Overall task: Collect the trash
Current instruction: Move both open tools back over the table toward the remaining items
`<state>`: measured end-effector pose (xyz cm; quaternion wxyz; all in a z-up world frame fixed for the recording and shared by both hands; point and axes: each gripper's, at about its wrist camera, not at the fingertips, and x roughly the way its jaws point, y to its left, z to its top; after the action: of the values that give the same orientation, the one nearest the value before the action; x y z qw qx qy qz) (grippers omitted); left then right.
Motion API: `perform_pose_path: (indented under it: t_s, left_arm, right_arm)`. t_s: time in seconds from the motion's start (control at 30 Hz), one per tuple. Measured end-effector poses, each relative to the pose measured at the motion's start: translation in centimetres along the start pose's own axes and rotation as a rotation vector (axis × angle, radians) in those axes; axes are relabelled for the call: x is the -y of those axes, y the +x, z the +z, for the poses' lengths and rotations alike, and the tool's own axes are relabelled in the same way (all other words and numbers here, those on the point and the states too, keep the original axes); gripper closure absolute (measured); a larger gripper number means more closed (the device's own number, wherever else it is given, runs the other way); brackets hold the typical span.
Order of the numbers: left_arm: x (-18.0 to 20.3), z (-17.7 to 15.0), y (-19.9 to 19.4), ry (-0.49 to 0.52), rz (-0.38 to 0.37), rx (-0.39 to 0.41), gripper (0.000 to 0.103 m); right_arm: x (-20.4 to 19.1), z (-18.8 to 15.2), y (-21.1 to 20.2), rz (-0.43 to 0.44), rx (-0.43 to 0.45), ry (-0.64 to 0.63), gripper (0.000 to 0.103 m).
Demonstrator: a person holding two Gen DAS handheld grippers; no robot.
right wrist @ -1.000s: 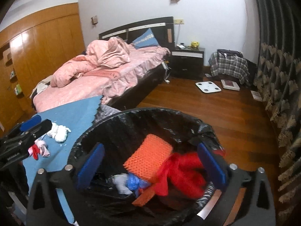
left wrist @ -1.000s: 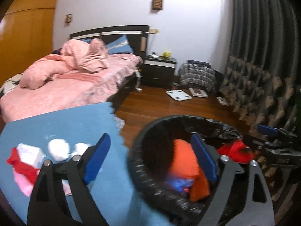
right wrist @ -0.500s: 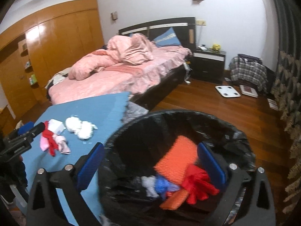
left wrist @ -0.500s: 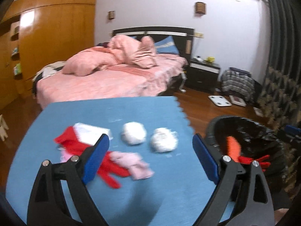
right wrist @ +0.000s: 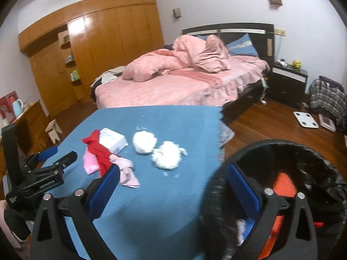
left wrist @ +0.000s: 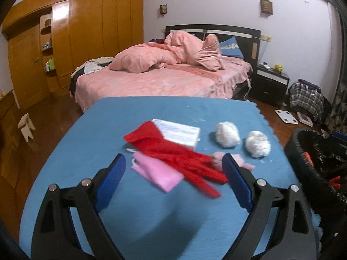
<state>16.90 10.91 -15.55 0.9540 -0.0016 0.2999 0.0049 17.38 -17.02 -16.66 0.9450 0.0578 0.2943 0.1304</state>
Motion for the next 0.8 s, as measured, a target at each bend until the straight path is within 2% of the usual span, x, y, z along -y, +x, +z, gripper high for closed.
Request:
perform_pose_path:
  t_s: [0.2, 0.57, 0.8]
  left_arm:
    - [-2.0, -0.8, 0.9, -0.011, 0.029, -0.025, 0.016]
    - [-3.5, -2.1, 2.4, -0.031, 0.064, -0.061, 0.016]
    - [-4.5, -2.2, 3.2, -0.052, 0.073, -0.077, 0.019]
  right_arm:
    - [-2.6, -0.2, 3.2, 0.034, -0.035, -0.026, 0.013]
    - [-5.2, -1.3, 8.5, 0.064, -0.132, -0.061, 0.034]
    - [-7.1, -1.9, 11.1, 0.098, -0.167, -0.083, 0.037]
